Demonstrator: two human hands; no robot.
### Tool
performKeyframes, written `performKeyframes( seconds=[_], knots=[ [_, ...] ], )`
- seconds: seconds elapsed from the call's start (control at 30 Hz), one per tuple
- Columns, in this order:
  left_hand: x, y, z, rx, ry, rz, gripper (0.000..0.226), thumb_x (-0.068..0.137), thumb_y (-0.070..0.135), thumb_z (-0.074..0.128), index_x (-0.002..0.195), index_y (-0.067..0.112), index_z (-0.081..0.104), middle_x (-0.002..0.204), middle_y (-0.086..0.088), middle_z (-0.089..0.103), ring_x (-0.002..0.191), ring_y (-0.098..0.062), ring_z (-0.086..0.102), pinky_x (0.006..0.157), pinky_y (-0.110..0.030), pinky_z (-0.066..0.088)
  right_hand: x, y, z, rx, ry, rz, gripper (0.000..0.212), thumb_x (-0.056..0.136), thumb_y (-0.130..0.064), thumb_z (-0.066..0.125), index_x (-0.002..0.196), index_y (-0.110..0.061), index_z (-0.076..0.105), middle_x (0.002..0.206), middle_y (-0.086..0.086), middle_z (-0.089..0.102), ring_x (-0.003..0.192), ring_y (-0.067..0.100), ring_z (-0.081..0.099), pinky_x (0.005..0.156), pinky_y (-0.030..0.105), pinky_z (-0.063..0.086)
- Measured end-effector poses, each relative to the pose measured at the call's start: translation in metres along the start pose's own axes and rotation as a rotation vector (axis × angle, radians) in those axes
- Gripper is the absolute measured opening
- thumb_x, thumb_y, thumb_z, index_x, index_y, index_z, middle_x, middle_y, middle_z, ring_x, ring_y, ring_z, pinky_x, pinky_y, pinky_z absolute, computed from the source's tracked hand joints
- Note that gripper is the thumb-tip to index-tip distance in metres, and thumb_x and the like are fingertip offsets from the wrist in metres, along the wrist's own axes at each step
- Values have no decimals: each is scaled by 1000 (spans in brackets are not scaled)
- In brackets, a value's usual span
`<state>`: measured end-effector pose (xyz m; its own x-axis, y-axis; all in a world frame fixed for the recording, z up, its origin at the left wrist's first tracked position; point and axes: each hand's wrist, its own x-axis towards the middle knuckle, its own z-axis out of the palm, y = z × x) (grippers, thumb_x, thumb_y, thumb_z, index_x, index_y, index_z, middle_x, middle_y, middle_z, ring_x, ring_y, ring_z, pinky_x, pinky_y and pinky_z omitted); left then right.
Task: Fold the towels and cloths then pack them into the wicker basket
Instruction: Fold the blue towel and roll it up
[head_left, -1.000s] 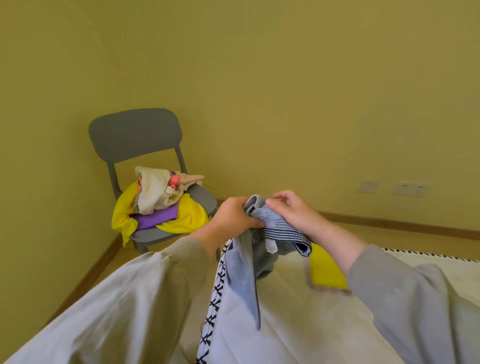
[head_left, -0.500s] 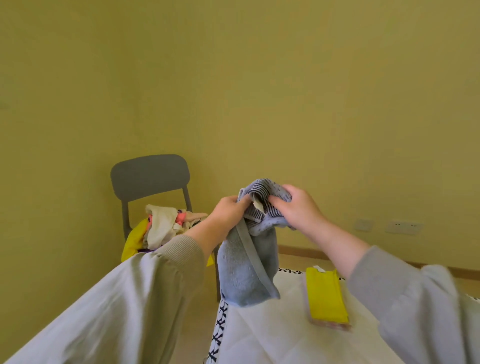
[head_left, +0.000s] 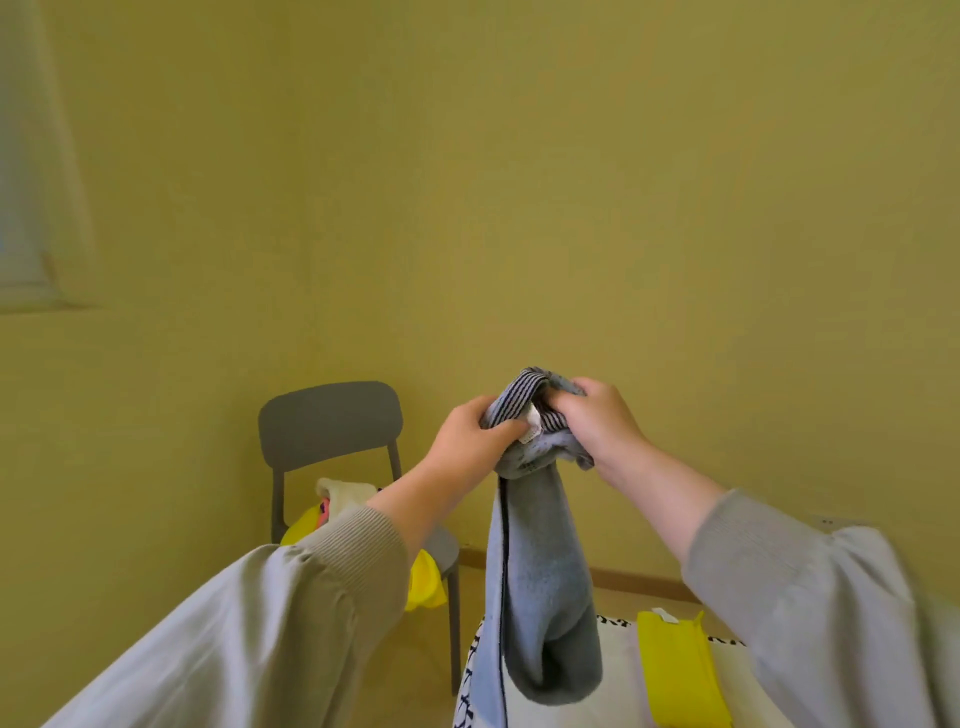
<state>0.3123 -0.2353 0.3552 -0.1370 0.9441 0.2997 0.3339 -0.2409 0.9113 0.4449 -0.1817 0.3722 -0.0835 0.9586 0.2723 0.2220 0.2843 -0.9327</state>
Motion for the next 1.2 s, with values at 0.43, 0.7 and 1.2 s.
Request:
performKeyframes(
  seconds=[0.43,0.7,1.2],
  knots=[
    [18,30,-8,-306,163,-153,30,92,43,48,87,15,59,84,-10,56,80,-22,52,76,-35,41,-2,-19,6,-141,105,-226,50,90,-34,60,53,-5,43,56,8,33,59,18,29,55,31,20],
    [24,36,-22,-352,99,-175,36,100,34,45,96,6,67,98,-14,69,87,-25,66,81,-37,57,-18,-22,5,-13,-241,-198,23,87,-35,64,84,-13,69,81,0,71,73,11,64,64,23,49],
    [30,37,-19,-376,91,-77,30,102,27,41,95,11,66,104,-11,69,100,-26,65,92,-39,51,4,1,24,-394,-217,2,15,80,-11,59,71,-15,48,70,5,54,64,20,50,56,27,37]
  ],
)
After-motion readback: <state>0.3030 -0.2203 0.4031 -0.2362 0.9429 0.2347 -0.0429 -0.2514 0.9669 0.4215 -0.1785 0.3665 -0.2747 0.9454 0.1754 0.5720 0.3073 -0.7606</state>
